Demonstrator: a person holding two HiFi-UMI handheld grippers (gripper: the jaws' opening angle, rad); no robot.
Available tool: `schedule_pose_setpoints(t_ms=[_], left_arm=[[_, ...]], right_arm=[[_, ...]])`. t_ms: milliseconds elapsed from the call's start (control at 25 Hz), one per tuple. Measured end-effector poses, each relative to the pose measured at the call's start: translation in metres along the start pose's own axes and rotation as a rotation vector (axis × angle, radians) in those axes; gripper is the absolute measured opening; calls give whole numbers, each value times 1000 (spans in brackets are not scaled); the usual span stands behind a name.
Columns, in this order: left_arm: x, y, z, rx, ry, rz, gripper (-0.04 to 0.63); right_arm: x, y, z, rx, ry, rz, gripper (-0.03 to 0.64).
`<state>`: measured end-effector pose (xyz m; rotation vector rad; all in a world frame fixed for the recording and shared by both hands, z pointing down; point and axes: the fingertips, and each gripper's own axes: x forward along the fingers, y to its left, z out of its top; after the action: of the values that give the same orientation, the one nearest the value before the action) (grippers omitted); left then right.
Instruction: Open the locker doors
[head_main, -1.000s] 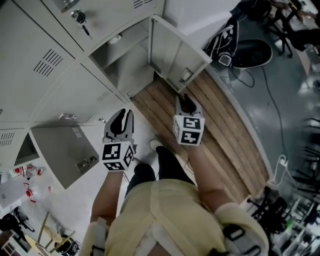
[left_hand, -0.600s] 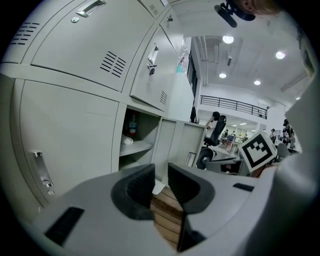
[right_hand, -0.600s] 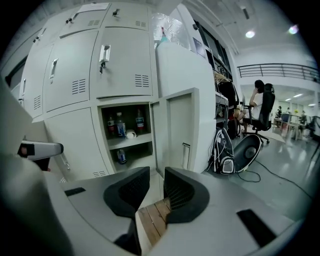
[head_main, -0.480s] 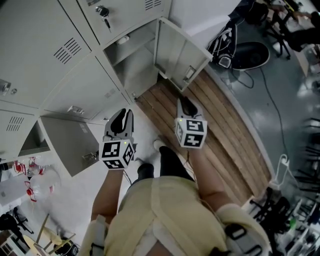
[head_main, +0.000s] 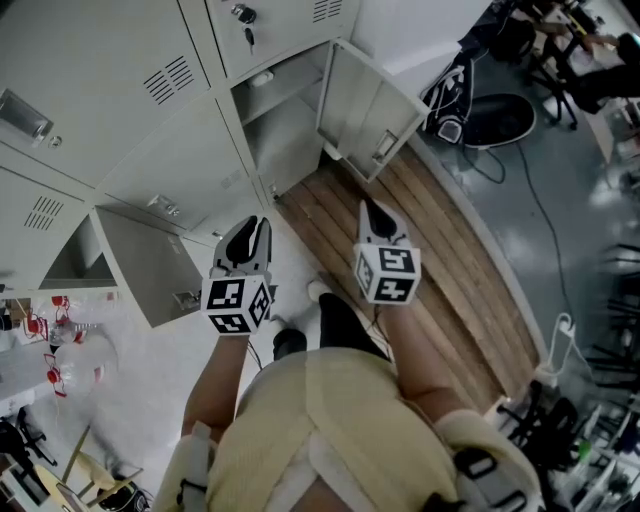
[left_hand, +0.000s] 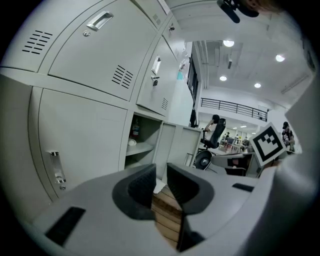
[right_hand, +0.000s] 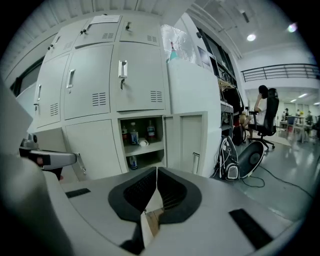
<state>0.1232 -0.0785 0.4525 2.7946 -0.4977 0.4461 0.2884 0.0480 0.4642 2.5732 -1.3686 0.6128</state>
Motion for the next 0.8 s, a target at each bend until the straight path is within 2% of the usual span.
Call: schedule_pose_setpoints(t_ms=[440, 800], left_arm=[[-33, 1, 2, -12, -26, 3, 67], [-54, 9, -3, -41, -26, 38, 67]], right_arm=[[-29, 30, -6, 14, 42, 60, 2], [-44, 45, -2, -9, 30, 93, 2]])
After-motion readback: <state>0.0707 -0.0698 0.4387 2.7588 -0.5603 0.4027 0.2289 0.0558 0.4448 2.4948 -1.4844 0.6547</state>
